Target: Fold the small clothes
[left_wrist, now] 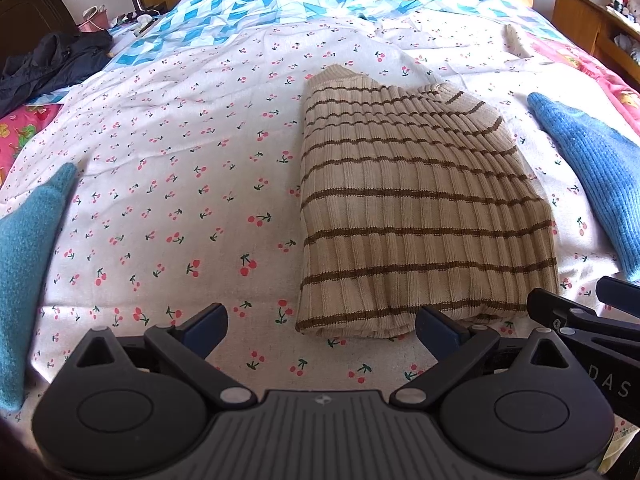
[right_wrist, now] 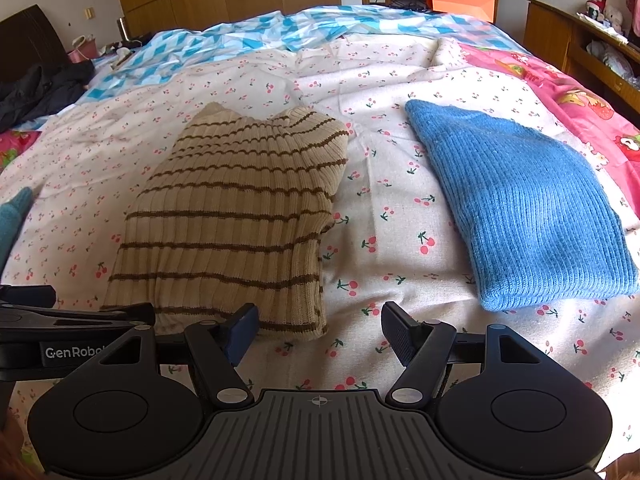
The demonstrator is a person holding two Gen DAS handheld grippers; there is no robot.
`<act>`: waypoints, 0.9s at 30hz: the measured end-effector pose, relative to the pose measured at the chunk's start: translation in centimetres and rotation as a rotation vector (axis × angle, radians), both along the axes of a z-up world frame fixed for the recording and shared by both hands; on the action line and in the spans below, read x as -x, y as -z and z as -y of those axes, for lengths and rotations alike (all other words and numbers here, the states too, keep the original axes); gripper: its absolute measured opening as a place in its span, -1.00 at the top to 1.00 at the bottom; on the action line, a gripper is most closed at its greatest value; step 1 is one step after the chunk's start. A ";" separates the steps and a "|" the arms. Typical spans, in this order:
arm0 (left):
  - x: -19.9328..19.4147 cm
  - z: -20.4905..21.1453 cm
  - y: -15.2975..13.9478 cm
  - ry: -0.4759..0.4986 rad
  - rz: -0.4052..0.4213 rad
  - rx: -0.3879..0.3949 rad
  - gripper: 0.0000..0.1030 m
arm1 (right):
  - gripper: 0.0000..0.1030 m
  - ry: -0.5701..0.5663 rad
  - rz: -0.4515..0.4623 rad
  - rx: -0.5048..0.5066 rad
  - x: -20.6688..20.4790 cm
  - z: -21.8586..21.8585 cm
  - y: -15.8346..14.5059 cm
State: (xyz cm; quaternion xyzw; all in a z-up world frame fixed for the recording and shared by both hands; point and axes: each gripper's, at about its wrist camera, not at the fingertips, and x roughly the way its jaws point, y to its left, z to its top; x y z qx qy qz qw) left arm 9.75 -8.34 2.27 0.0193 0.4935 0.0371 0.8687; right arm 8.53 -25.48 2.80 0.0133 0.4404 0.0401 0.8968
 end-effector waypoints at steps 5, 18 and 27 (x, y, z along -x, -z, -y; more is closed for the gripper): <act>-0.1 0.0 -0.1 0.002 0.000 -0.001 -0.98 | -0.34 0.000 0.001 0.000 0.0 0.0 0.0; -0.2 0.1 -0.2 0.001 0.003 -0.005 -0.98 | -0.34 0.005 0.005 -0.006 -0.2 0.1 -0.1; -0.3 0.2 -0.3 0.000 0.002 -0.006 -0.98 | -0.34 0.005 0.008 -0.008 -0.1 0.0 -0.1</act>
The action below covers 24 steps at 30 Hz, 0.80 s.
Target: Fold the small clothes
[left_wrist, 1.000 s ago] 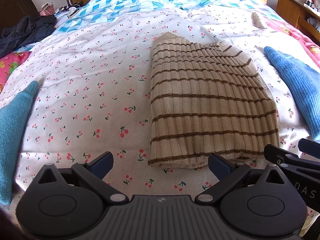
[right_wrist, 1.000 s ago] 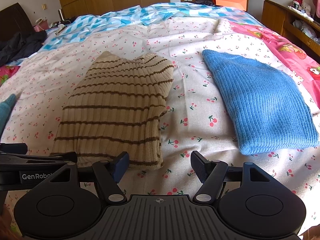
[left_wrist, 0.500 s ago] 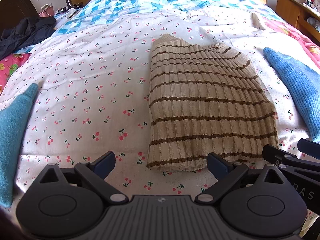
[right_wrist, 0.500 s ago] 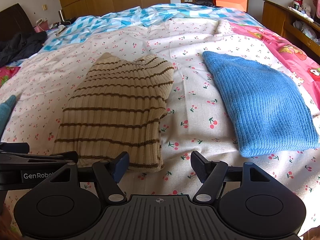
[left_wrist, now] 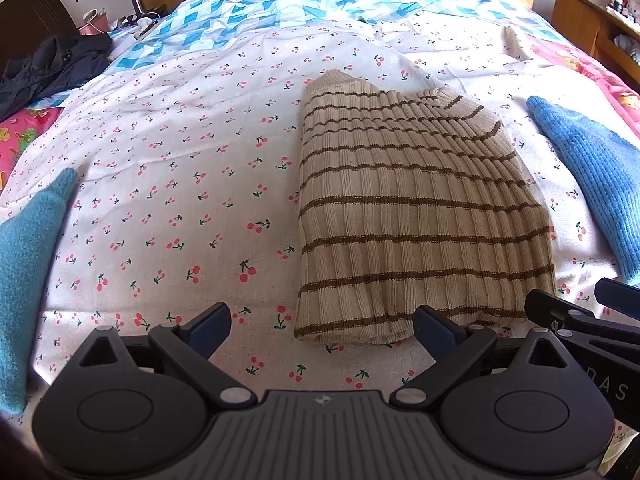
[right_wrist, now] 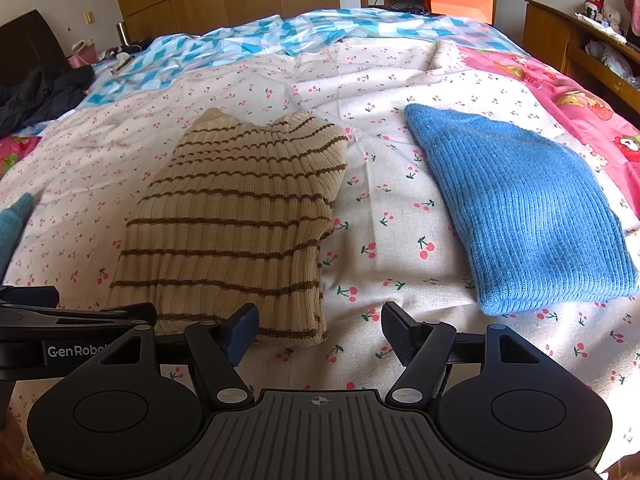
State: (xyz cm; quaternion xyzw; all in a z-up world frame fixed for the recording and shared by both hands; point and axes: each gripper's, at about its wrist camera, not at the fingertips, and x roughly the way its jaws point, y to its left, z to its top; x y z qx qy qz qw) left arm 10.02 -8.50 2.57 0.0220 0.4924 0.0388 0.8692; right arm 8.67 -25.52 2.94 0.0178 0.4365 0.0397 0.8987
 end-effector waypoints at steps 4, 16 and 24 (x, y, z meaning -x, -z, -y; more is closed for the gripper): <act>0.0 0.0 0.0 0.000 0.003 0.000 -0.98 | -0.34 0.001 0.004 0.001 0.0 0.0 -0.1; -0.1 0.1 -0.2 0.000 0.011 -0.006 -0.97 | -0.34 0.001 0.009 -0.003 0.0 -0.1 -0.3; -0.2 0.2 -0.4 0.003 0.012 -0.008 -0.96 | -0.34 0.002 0.008 -0.004 0.0 0.0 -0.2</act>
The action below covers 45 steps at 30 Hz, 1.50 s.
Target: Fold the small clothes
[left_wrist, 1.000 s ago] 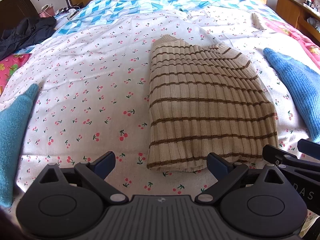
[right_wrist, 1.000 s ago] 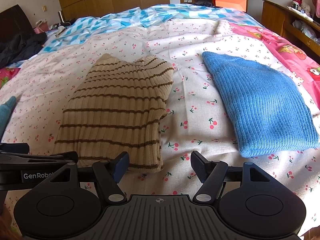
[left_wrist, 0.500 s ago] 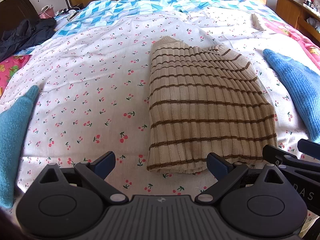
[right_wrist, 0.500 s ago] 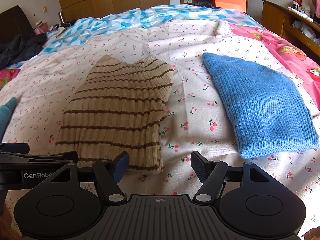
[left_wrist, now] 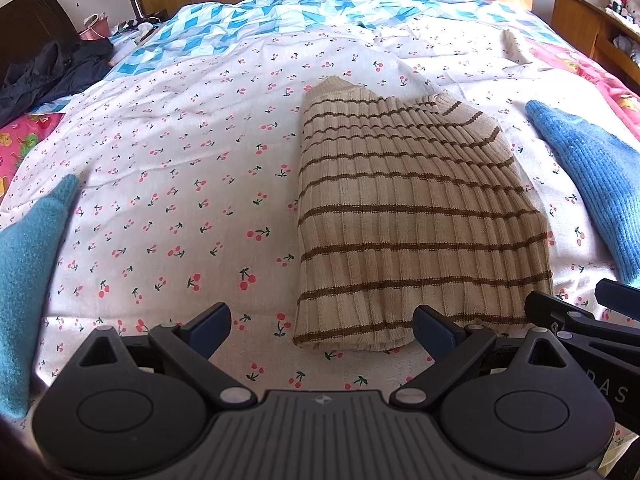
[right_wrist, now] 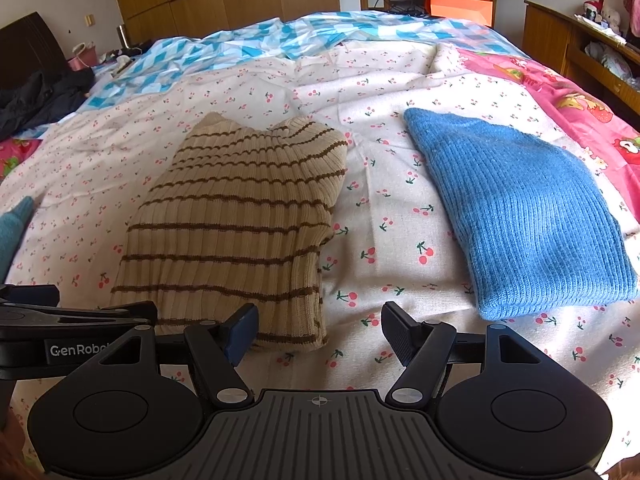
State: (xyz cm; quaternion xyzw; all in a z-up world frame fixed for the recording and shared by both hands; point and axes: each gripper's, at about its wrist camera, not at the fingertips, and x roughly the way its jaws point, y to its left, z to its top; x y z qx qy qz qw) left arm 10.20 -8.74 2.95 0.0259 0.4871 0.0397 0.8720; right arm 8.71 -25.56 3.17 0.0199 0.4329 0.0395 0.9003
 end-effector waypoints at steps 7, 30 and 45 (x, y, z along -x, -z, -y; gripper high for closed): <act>-0.1 0.0 -0.1 -0.001 0.002 0.000 -0.96 | -0.34 0.000 0.005 0.000 0.0 0.1 -0.1; 0.0 0.0 0.0 -0.006 -0.002 0.003 -0.96 | -0.34 0.001 0.000 -0.003 -0.1 0.0 -0.1; 0.0 0.1 -0.1 -0.010 -0.001 0.007 -0.95 | -0.34 0.002 0.008 -0.006 0.1 0.1 -0.2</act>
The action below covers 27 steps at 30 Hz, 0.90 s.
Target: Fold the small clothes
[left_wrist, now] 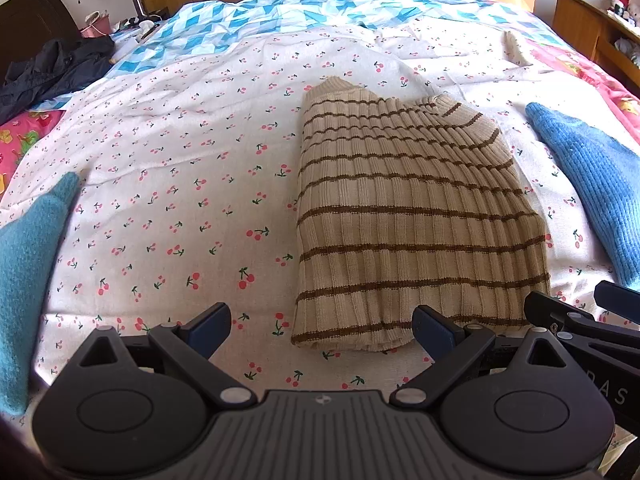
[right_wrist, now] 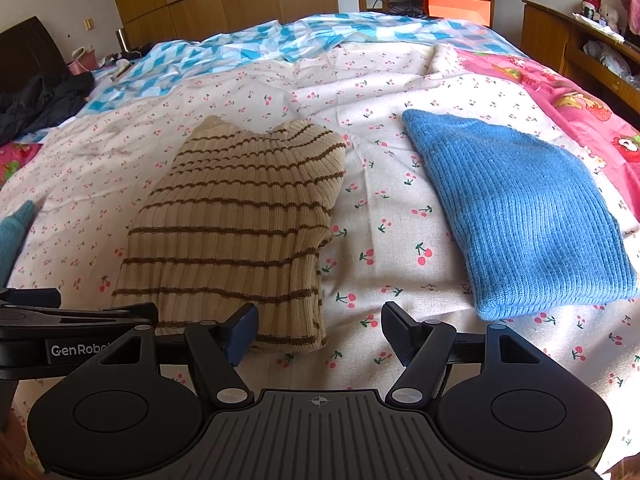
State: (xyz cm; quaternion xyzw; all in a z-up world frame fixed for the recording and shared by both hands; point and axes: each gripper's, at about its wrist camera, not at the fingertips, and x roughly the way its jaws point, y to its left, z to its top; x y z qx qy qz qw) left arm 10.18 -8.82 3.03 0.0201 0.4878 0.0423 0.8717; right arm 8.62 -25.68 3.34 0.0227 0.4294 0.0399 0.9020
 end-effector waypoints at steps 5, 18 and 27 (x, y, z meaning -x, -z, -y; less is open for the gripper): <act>0.1 0.0 0.0 0.000 0.002 0.000 -0.95 | -0.34 0.000 0.000 -0.001 0.0 0.0 0.0; 0.2 0.1 -0.2 -0.006 0.005 0.005 -0.89 | -0.34 -0.001 0.001 -0.003 0.2 -0.1 -0.1; 0.3 0.3 -0.4 -0.005 0.006 0.006 -0.84 | -0.34 -0.001 0.004 -0.008 0.3 -0.3 -0.2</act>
